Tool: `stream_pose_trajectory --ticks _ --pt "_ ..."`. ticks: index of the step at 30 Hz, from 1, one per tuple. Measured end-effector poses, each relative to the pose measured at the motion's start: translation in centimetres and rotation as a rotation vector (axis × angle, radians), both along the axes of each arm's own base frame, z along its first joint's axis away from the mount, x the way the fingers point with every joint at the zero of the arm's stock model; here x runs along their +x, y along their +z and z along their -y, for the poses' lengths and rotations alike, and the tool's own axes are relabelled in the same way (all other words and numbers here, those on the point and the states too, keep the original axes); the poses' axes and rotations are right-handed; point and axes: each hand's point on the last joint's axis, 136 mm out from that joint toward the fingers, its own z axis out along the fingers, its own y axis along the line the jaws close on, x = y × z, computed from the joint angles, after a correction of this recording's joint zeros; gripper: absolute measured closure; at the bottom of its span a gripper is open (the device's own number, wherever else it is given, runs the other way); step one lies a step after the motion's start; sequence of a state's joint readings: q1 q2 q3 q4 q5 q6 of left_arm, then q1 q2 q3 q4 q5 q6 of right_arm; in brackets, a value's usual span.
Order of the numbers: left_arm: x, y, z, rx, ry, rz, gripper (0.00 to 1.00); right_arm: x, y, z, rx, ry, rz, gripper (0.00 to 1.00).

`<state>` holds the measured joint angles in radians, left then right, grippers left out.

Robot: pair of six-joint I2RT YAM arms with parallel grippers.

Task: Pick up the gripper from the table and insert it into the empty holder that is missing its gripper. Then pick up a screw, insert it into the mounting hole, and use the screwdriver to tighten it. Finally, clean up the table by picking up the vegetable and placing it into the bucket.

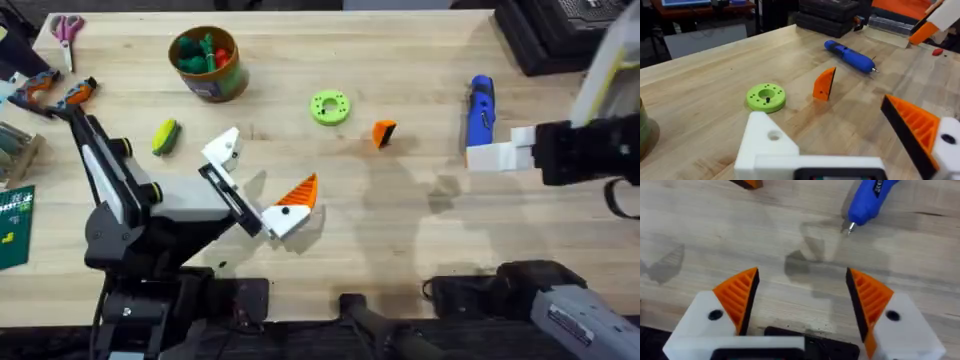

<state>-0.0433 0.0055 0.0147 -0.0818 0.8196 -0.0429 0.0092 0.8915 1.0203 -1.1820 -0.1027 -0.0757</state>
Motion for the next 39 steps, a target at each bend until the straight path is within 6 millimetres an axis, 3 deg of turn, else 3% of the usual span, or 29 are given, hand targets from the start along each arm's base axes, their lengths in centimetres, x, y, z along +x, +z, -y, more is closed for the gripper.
stream_pose_trajectory --ticks 7,19,24,30,39 --pt "0.0 0.0 0.0 0.0 0.0 0.0 0.006 1.2 -2.1 -2.1 0.009 0.092 -0.141 0.008" --pt "0.0 0.0 0.0 0.0 0.0 0.0 0.006 6.9 -2.1 -9.3 0.008 0.282 -0.159 0.008" --pt "0.0 0.0 0.0 0.0 0.0 0.0 0.006 8.5 -3.2 -11.7 -0.019 0.317 -0.2 0.008" --pt "0.0 0.0 0.0 0.0 0.0 0.0 0.006 10.7 -5.8 -13.3 -0.094 0.32 -0.229 0.008" --pt "0.0 0.0 0.0 0.0 0.0 0.0 0.006 12.1 -9.3 -13.6 -0.137 0.303 -0.276 0.02"
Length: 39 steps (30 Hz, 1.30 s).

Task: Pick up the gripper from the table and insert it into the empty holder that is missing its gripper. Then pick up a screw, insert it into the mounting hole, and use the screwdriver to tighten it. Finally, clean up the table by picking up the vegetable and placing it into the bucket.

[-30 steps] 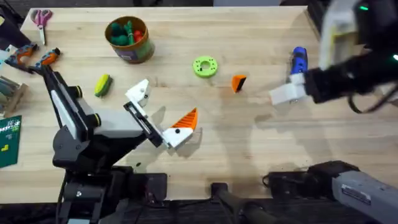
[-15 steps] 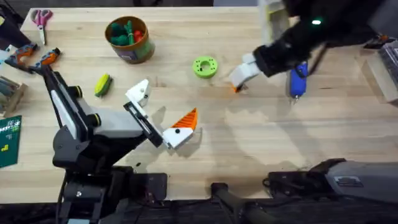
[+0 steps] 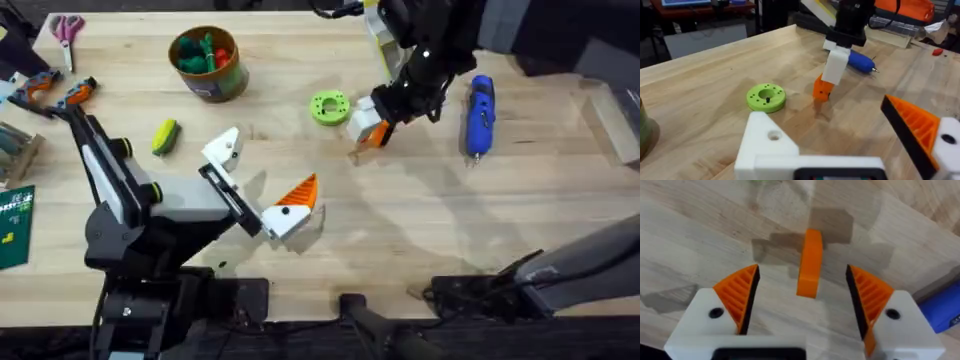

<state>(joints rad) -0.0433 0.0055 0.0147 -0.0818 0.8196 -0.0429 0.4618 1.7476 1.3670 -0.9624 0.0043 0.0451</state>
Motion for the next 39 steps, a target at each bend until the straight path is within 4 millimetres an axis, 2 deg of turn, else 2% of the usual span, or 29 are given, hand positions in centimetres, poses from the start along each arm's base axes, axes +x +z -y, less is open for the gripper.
stream_pose_trajectory --ticks 10,13,14,15,17,20,21,25,31,34,39 --pt "0.0 0.0 0.0 0.0 0.0 0.0 0.007 0.2 -0.1 0.1 -0.007 -0.005 0.006 0.033" --pt "0.0 0.0 0.0 0.0 0.0 0.0 0.006 0.2 -0.4 0.1 -0.011 -0.008 -0.002 0.114" --pt "0.0 0.0 0.0 0.0 0.0 0.0 0.006 0.2 -0.5 0.1 -0.012 -0.009 -0.004 0.172" --pt "0.0 0.0 0.0 0.0 0.0 0.0 0.006 0.2 -0.5 0.1 -0.013 -0.01 -0.007 0.271" --pt "0.0 0.0 0.0 0.0 0.0 0.0 0.006 0.2 -0.6 0.1 -0.014 -0.014 -0.009 0.517" --pt "0.0 0.0 0.0 0.0 0.0 0.0 0.006 0.2 -0.6 0.1 -0.014 -0.014 -0.009 0.94" --pt "0.0 0.0 0.0 0.0 0.0 0.0 0.007 0.2 -0.6 0.1 -0.013 -0.017 -0.007 0.977" --pt "0.0 0.0 0.0 0.0 0.0 0.0 0.006 0.1 -0.5 0.2 -0.016 -0.016 -0.014 0.987" --pt "0.0 0.0 0.0 0.0 0.0 0.0 0.008 -1.2 0.2 -0.1 0.003 -0.011 -0.074 0.988" --pt "0.0 0.0 0.0 0.0 0.0 0.0 0.007 -1.5 1.9 -1.2 0.069 -0.003 -0.085 0.988" --pt "0.0 0.0 0.0 0.0 0.0 0.0 0.007 -2.4 6.6 -3.7 0.256 0.029 -0.071 0.988"
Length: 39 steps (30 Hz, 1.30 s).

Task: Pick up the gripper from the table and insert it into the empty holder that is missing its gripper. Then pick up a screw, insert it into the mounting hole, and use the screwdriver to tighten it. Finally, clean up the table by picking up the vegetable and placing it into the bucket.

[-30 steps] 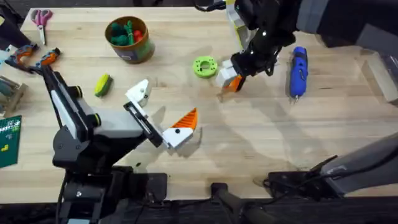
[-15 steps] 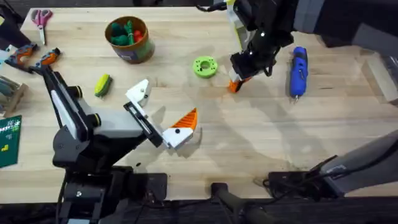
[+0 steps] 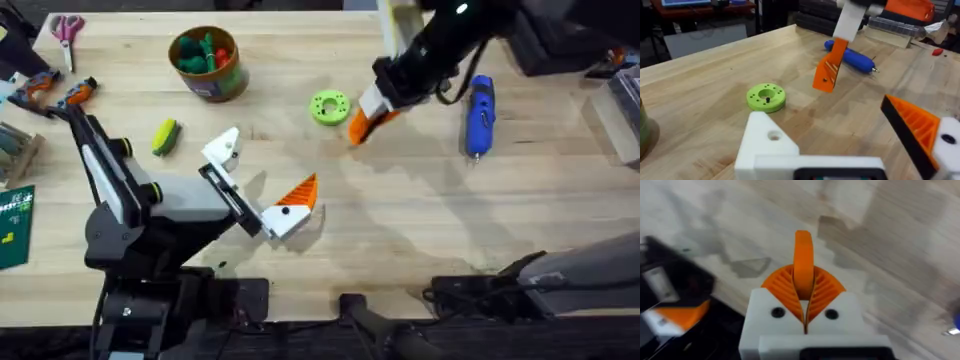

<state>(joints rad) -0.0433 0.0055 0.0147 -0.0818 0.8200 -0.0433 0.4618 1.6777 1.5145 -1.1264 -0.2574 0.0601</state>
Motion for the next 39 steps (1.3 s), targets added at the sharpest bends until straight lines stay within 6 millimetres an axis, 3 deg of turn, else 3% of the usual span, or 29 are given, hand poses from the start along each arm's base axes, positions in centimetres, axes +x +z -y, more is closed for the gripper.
stream_pose_trajectory --ticks 5,14,24,31,39 --pt "0.0 0.0 0.0 0.0 0.0 0.0 0.007 -1.7 3.3 -2.4 0.193 0.044 -0.022 0.988" --pt "-0.6 -0.1 0.5 -0.003 -0.047 -0.005 0.006 -3.1 6.3 -5.8 0.49 0.147 -0.093 0.989" --pt "-2.3 -0.2 1.6 0.015 -0.165 0.018 0.006 -6.1 4.3 -8.0 0.777 0.24 -0.232 0.99" --pt "-2.9 -0.2 2.0 0.021 -0.208 0.029 0.008 -8.3 3.3 -8.2 0.937 0.249 -0.369 0.991" --pt "-3.0 -0.2 2.0 0.023 -0.212 0.031 0.007 -8.0 4.3 -9.1 1.027 0.336 -0.307 0.991"
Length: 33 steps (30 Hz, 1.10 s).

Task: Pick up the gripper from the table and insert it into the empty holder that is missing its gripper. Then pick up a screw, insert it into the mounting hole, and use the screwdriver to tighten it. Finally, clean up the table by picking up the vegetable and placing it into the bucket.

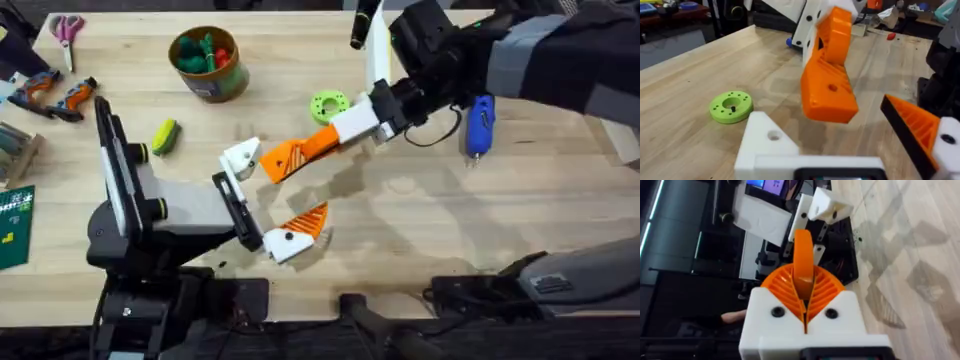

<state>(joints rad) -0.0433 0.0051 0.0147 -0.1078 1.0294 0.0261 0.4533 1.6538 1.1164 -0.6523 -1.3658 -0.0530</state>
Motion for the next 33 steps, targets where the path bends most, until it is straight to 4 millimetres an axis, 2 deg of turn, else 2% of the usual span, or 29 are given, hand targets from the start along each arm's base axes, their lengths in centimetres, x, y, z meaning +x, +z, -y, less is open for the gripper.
stream_pose_trajectory --ticks 12,33 --pt "0.0 0.0 0.0 0.0 0.0 0.0 0.007 1.6 -3.2 -1.3 -0.04 -0.007 -0.125 0.991" --pt "0.0 0.0 0.0 0.002 0.0 0.003 0.007 1.7 -2.6 -2.1 -0.041 -0.001 -0.187 0.991"
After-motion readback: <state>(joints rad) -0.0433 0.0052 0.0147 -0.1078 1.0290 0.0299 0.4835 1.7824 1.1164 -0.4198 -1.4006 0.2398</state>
